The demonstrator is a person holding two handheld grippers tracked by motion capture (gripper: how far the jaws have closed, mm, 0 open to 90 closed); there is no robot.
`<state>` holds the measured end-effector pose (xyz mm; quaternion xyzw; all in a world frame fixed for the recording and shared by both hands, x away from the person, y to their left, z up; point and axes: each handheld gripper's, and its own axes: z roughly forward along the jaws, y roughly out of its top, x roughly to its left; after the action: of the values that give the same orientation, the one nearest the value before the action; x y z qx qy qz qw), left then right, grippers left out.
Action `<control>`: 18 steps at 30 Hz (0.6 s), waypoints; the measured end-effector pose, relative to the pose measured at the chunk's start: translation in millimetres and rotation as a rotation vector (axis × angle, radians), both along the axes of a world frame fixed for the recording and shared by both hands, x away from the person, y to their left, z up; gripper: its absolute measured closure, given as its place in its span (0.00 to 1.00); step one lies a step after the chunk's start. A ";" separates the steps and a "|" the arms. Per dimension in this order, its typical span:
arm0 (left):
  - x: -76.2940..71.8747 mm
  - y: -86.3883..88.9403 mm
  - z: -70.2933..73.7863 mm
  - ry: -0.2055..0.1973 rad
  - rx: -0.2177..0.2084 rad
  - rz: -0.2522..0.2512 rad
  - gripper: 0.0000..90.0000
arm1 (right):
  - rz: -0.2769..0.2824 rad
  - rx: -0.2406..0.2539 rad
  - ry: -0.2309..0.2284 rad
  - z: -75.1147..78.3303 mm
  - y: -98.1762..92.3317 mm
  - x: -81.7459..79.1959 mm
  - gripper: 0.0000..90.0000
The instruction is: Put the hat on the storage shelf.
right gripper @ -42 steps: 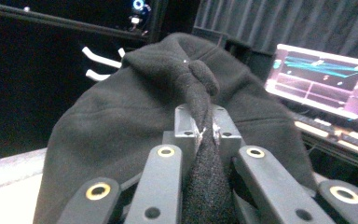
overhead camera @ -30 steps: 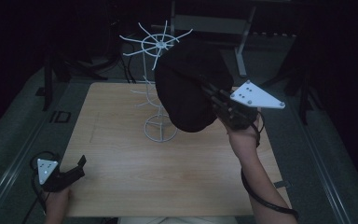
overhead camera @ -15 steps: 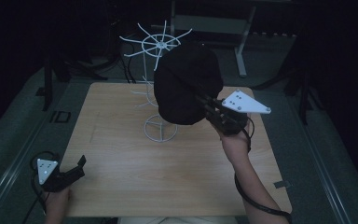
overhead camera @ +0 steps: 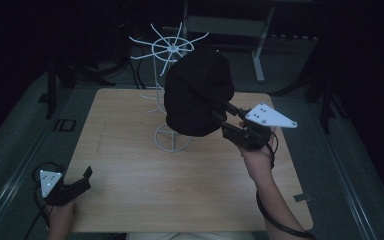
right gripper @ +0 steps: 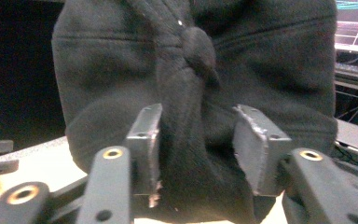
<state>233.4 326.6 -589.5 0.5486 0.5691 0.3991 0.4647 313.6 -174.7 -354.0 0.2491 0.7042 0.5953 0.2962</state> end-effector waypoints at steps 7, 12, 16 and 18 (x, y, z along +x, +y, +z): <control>0.0 -0.2 0.1 0.003 0.002 0.002 0.05 | -0.018 0.008 0.029 -14.5 -20.1 -1.4 0.42; 0.2 -0.4 0.0 -0.001 0.000 0.004 0.05 | -0.045 0.011 0.066 -30.7 -36.6 2.9 0.36; 0.2 -0.2 0.1 0.003 0.002 0.004 0.06 | -0.069 0.015 0.108 -46.3 -49.6 5.7 0.30; 0.1 -0.4 0.0 0.001 0.002 0.004 0.05 | -0.077 0.019 0.137 -56.1 -56.4 8.7 0.29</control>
<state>233.5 326.2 -589.5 0.5480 0.5700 0.4003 0.4633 322.3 -231.1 -410.1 0.3191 0.7070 0.5716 0.2675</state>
